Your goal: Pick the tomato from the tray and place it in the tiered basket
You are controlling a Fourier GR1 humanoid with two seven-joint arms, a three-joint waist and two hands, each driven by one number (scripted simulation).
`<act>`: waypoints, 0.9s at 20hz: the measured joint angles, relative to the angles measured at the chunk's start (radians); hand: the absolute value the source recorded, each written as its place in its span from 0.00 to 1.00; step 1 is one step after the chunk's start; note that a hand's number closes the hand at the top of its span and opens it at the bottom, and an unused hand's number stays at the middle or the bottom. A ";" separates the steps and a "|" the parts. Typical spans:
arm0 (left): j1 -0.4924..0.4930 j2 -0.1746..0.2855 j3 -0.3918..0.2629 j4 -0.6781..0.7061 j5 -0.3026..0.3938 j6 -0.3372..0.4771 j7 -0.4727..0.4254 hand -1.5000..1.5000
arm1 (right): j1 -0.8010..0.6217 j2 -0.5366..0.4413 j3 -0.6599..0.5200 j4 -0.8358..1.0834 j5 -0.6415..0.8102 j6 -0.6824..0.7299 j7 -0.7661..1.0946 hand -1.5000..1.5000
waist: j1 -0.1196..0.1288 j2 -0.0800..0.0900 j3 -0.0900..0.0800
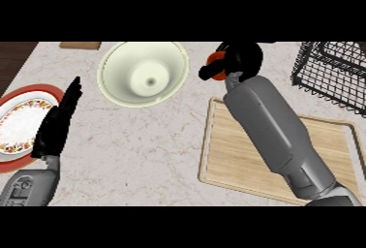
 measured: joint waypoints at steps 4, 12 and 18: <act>0.013 0.013 0.020 -0.005 0.011 -0.008 0.000 0.50 | -0.101 -0.038 -0.014 0.025 0.099 -0.070 0.006 1.00 | -0.015 -0.007 0.000; 0.033 0.007 0.036 0.009 0.005 -0.003 -0.019 0.50 | -0.283 -0.157 -0.056 0.111 0.226 -0.039 0.017 1.00 | -0.037 -0.012 0.000; 0.035 0.004 0.046 0.008 0.001 -0.009 -0.025 0.50 | -0.359 -0.237 -0.130 0.177 0.197 0.036 -0.037 1.00 | -0.040 -0.012 0.000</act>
